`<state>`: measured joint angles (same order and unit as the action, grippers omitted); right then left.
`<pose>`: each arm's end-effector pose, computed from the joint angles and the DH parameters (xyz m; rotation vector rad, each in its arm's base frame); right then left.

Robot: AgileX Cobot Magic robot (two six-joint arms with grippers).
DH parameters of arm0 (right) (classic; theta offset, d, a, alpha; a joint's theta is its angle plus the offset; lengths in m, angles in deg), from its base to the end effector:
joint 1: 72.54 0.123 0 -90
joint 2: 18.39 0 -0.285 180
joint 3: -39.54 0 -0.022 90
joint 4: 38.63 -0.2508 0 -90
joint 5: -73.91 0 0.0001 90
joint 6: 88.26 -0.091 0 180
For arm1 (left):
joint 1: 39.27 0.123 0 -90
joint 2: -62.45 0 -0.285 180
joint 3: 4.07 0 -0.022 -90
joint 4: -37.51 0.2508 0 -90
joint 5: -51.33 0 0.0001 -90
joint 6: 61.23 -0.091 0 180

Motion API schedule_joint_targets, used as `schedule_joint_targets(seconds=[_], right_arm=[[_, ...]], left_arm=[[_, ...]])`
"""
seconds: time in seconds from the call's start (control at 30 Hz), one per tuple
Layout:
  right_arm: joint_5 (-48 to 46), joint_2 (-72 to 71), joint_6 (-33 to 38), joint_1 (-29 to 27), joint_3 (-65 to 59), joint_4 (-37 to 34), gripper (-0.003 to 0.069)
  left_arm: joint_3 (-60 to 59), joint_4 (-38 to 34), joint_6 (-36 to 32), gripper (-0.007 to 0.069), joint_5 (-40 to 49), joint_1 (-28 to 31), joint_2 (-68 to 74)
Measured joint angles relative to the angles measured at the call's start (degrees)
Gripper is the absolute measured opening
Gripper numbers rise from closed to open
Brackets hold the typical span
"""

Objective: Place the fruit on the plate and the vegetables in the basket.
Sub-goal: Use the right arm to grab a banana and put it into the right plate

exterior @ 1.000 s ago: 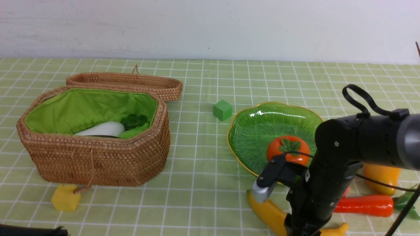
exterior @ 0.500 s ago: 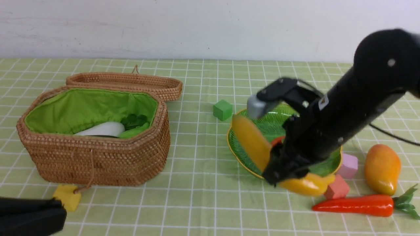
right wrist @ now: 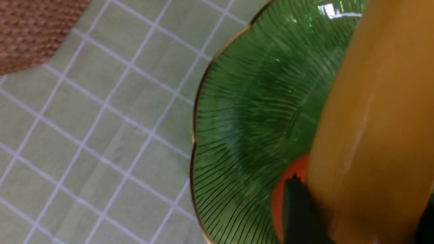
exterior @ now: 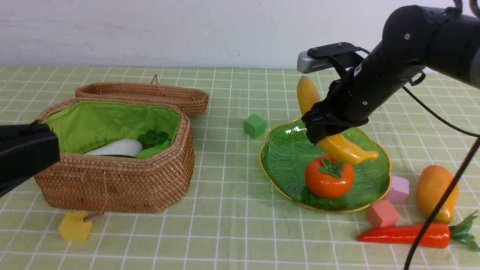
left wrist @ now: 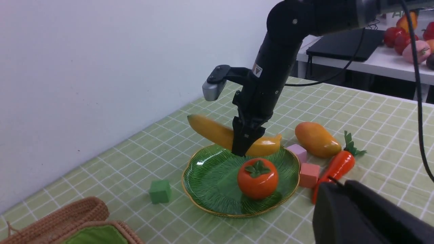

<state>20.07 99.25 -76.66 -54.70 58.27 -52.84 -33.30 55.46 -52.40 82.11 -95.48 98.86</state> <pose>0.3993 0.1475 0.2796 -0.5489 2.6031 0.3494 0.0562 -0.0581 0.4074 0.7741 1.4984 -0.5219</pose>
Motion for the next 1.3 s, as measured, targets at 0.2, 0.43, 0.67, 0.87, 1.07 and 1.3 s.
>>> schedule_joint_targets(seconds=[0.2,0.43,0.67,0.87,1.07,1.3], right_arm=[[1.3,4.6,0.0,-2.8,3.6,1.9,0.0316],[2.2,7.0,1.7,-3.6,3.8,6.1,0.0316],[1.0,8.6,3.7,-3.5,3.8,9.0,0.0316],[0.2,8.6,2.7,-3.5,3.8,8.5,0.0331],[-1.3,8.6,1.6,-3.5,3.8,8.0,0.0473],[-5.9,5.7,1.5,-3.5,3.8,7.9,0.0562]], left_arm=[[0.0,0.1,0.3,0.0017,2.3,0.0,0.0],[0.0,0.2,1.0,0.002,4.1,0.0,0.0],[0.0,-0.2,1.2,0.002,4.3,0.0,0.0],[0.0,-0.3,1.2,0.0022,4.3,0.0,0.0],[0.0,-0.3,1.2,0.0027,4.3,0.0,0.0],[0.0,-0.3,1.2,0.0029,4.3,0.0,0.0]])
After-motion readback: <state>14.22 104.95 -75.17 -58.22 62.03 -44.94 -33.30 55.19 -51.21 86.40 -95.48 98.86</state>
